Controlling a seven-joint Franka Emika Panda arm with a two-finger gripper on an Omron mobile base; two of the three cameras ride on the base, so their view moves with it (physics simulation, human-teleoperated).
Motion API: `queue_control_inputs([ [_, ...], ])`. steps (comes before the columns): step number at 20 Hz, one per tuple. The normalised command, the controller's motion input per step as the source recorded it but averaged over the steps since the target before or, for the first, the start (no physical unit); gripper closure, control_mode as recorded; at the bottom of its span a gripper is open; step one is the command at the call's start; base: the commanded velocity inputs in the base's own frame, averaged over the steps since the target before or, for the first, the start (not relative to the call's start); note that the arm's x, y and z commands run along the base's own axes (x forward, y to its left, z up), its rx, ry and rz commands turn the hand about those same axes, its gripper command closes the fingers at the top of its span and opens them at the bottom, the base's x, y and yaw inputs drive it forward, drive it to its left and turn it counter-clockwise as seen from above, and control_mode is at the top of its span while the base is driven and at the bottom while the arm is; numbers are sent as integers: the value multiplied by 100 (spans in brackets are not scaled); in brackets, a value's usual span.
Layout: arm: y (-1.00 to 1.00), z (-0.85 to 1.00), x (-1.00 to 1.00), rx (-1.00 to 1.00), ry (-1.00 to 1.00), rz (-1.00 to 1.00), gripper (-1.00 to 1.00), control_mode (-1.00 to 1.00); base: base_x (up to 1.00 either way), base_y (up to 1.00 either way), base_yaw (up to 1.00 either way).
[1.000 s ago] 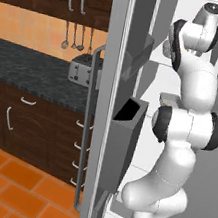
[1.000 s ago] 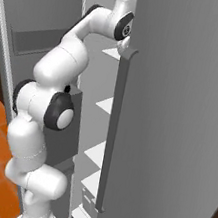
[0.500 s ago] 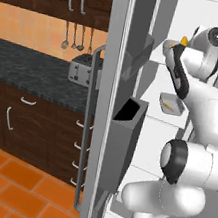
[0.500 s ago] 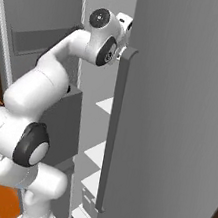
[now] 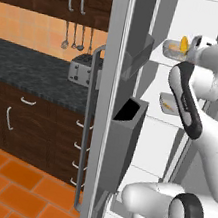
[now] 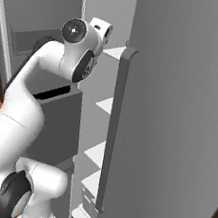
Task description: Take the meat container that has the shrimp and place it on the second highest rack of the freezer. Then take the vegetable container that has the corn and squash and place it on the highest rack of the freezer.
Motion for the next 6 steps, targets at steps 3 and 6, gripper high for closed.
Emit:
queue_control_inputs([
  [3, 64, -2, -96, 0, 13, 17, -100, -100, 0, 0, 0],
  [6, 29, 0, -98, -4, 22, 7, -100, -100, 0, 0, 0],
])
